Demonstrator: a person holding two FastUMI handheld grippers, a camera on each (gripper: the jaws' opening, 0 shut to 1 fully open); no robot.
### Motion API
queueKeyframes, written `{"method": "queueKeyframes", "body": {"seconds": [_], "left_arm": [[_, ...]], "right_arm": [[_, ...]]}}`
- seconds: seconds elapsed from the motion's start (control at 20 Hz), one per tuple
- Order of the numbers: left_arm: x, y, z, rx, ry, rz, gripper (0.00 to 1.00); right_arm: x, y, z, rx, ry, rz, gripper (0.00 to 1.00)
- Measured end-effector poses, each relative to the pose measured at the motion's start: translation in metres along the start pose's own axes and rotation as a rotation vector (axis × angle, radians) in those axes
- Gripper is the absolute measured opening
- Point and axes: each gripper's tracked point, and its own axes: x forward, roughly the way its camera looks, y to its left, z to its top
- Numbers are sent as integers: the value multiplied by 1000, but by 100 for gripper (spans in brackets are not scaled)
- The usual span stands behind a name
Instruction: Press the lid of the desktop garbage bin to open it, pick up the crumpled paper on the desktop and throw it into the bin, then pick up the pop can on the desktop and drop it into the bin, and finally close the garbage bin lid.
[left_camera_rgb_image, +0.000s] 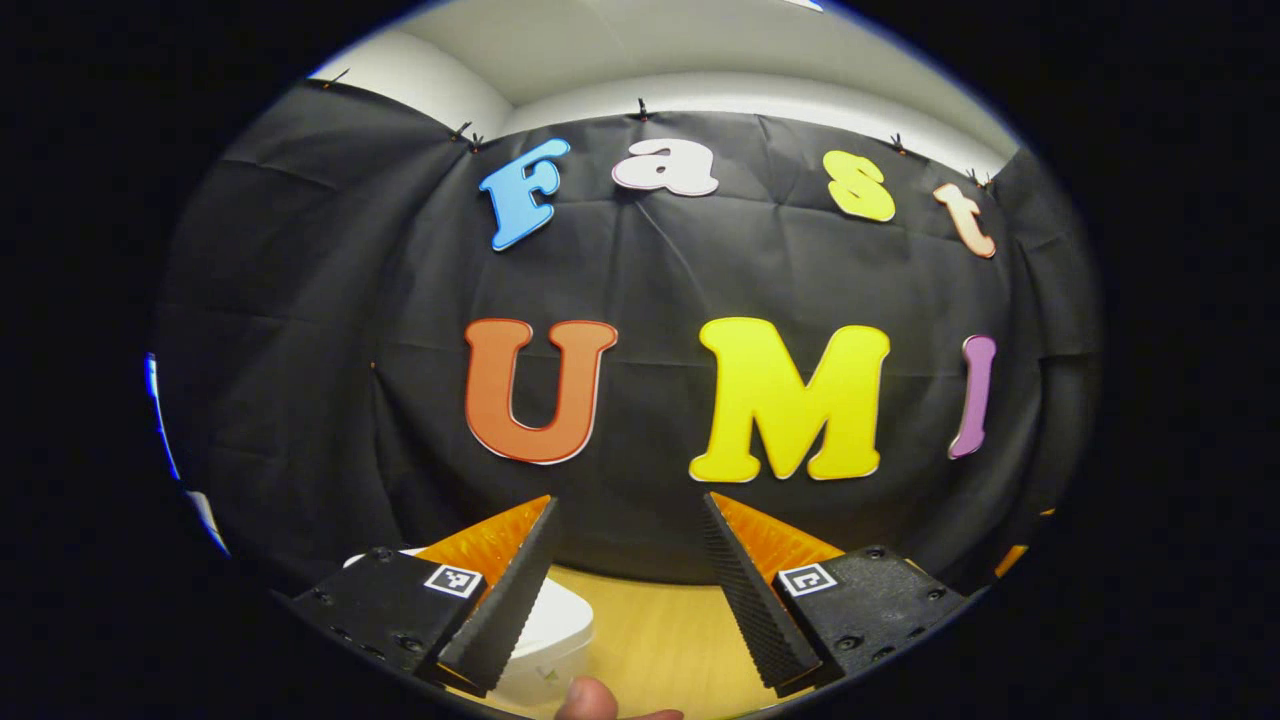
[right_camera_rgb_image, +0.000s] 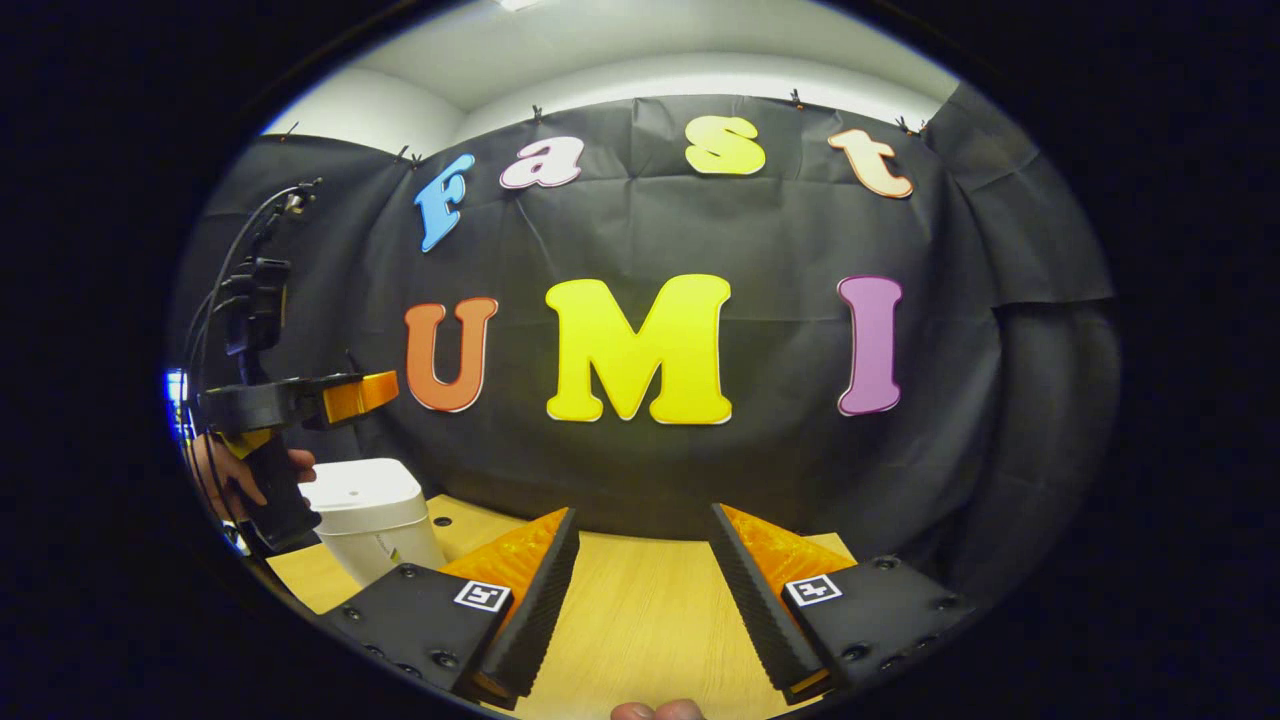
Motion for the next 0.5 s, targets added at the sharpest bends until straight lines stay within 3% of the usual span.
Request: {"method": "queueKeyframes", "body": {"seconds": [0.25, 0.3, 0.5], "left_arm": [[-15, -15, 8, -29, -21, -133, 93], [-19, -19, 9, -21, -31, -154, 93], [-44, -34, -7, 42, -50, -158, 92]], "right_arm": [[-4, 5, 20, -20, -63, -47, 85], [-4, 4, 22, -20, -73, -56, 81], [-5, 0, 22, -14, -85, -108, 86]]}}
